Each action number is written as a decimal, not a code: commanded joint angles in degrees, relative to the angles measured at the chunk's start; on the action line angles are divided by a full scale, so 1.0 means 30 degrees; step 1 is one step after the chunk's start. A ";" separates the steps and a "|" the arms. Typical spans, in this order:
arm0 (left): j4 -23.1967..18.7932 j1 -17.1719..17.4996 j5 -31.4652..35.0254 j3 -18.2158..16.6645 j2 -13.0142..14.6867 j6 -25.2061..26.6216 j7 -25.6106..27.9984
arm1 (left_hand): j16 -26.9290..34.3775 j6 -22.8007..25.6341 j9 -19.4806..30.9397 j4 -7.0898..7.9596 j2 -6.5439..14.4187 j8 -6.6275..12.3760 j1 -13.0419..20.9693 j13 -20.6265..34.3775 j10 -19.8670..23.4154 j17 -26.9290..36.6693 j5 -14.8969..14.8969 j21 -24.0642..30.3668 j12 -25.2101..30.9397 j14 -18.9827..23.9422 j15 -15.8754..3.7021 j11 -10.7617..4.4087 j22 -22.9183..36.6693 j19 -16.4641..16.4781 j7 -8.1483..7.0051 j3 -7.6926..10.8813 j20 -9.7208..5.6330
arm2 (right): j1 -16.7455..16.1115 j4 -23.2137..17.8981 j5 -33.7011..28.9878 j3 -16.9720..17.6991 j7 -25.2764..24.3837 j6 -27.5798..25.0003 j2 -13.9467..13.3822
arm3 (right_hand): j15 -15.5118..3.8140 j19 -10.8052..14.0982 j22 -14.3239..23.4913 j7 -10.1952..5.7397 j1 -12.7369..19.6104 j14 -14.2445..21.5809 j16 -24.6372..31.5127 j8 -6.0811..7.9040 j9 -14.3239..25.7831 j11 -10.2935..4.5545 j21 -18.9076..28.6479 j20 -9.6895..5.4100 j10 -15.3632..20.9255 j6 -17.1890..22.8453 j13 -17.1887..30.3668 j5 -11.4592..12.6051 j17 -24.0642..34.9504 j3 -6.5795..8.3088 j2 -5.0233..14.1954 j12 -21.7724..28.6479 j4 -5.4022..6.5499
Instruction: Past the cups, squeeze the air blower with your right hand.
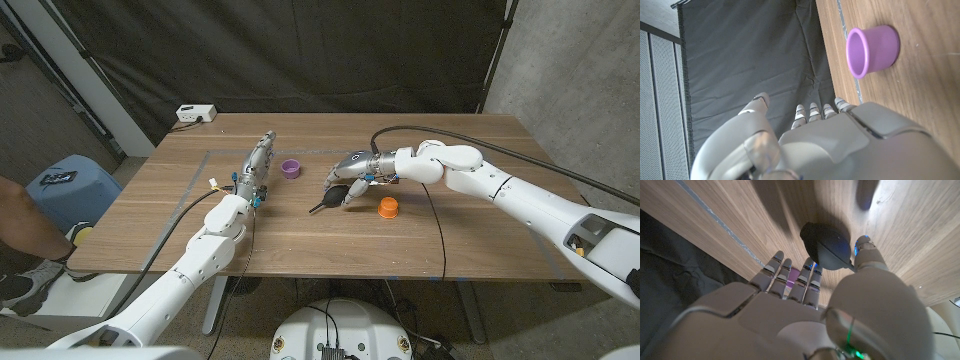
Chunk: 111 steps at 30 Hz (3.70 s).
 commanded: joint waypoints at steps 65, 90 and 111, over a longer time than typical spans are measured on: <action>0.0474 -0.0438 -0.0178 0.0227 -0.0222 0.0012 -0.0588 | -0.0005 0.0812 0.0125 -0.0077 0.0057 0.0190 -0.0233 0.0031 0.0315 0.0036 0.0059 -0.0353 0.0055 0.0067 0.0044 -0.0044 0.0094 0.0277 -0.0094 0.0266 0.0075 | 0.0349 0.0707 -0.0023 -0.0543 -0.0355 -0.0656 0.0392 | -0.1931 0.0489 0.0068 0.0307 0.0608 0.0999 0.0379 0.0224 0.0128 0.0494 -0.0167 -0.0208 0.1161 0.0879 0.0427 0.0916 0.0383 0.0134 -0.0225 0.0336 0.0238; 0.0338 -0.0473 -0.0081 0.0309 -0.0251 0.0132 -0.0460 | 0.0001 0.1160 0.0136 -0.0081 0.0082 0.0230 -0.0278 0.0031 0.0452 0.0036 0.0061 -0.0458 0.0079 0.0114 0.0052 -0.0049 0.0098 0.0384 0.0065 0.0349 0.0102 | 0.0014 0.0514 -0.0053 -0.0495 -0.0999 -0.0901 0.0408 | -0.2538 0.1091 0.0082 -0.0044 0.0928 0.2340 0.0712 0.0798 0.0159 -0.0185 -0.0113 -0.0392 0.2837 0.2852 0.0711 0.1301 0.0483 0.0219 -0.0229 0.1022 0.0290; 0.0369 -0.0590 -0.0065 0.0427 -0.0333 0.0121 -0.0608 | -0.0002 0.1373 0.0143 -0.0084 0.0074 0.0241 -0.0318 0.0033 0.0581 0.0036 0.0057 -0.0532 0.0103 0.0133 0.0053 0.0010 0.0100 0.0452 0.0074 0.0400 0.0099 | -0.0283 0.0070 -0.0023 -0.0188 -0.1385 -0.0897 0.0003 | -0.2778 0.1424 0.0090 -0.0289 0.0985 0.2931 0.0789 0.1081 0.0155 -0.0376 -0.0089 -0.0469 0.3681 0.3892 0.0859 0.1473 0.0553 0.0226 -0.0239 0.1347 0.0360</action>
